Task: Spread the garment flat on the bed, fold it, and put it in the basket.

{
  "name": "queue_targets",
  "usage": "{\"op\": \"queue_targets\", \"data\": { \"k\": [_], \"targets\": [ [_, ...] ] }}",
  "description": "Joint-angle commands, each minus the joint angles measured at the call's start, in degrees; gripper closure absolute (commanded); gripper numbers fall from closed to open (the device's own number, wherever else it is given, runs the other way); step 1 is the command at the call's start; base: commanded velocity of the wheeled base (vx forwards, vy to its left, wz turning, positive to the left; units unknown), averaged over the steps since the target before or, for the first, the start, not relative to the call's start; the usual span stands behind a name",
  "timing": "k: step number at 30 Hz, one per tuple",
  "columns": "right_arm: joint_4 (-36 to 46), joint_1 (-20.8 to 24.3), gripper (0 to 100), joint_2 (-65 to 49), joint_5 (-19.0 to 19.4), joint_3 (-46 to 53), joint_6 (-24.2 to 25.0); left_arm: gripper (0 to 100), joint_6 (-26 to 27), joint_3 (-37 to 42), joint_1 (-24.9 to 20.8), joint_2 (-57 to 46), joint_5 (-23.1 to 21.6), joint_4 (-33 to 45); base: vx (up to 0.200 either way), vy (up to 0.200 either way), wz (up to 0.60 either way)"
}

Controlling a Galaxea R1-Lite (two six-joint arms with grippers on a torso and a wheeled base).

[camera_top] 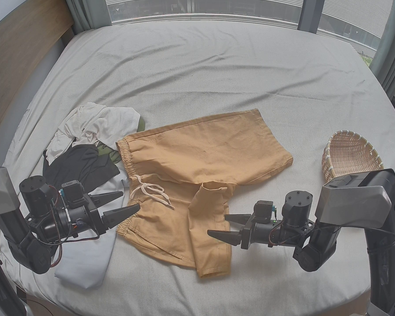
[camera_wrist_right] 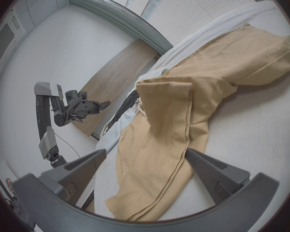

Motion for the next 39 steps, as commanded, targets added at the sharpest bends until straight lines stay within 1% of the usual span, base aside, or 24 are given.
{"op": "queue_targets", "data": {
  "k": [1, 7, 21, 22, 25, 27, 31, 39],
  "targets": [
    [-0.30, 0.65, 0, -0.41, 0.03, 2.78, -0.06, 0, -0.04, -0.02, -0.05, -0.10, -0.07, -0.14, 0.000, 0.000, 0.00],
    [-0.30, 0.74, 0, -0.41, 0.03, 3.49, -0.06, 0, -0.04, -0.02, -0.05, -0.01, -0.07, -0.23, 0.000, 0.000, 0.00],
    [-0.30, 2.24, 0, 0.91, 0.03, 0.50, 0.12, 0, -0.04, -0.02, -0.14, -0.10, -0.07, -0.23, 0.000, 0.000, 0.00],
    [-0.30, 2.24, 100, 1.00, -0.06, 0.41, 0.03, 0, -0.04, -0.02, -0.05, -0.10, -0.07, -0.23, 0.000, 0.000, 0.00],
    [-0.30, 1.80, 100, 1.17, -0.15, 0.32, 0.12, 0, -0.04, -0.02, -0.05, -0.01, -0.07, -0.23, 0.000, 0.000, 0.00],
    [-0.30, 1.71, 100, 1.08, -1.29, 0.50, 0.03, 0, -0.04, -0.02, -0.05, -0.01, -0.07, -0.23, 0.000, 0.000, 0.00],
    [-0.30, 1.01, 100, 0.56, -1.64, 1.11, 0.03, 0, -0.04, -0.02, -0.05, -0.01, -0.07, -0.14, 0.000, 0.000, 0.00],
    [-0.39, -1.02, 100, -3.66, -2.17, 5.51, -0.14, 0, -0.04, 0.07, -0.14, -0.10, -0.07, -0.23, 0.000, 0.000, 0.00]
  ]
}}
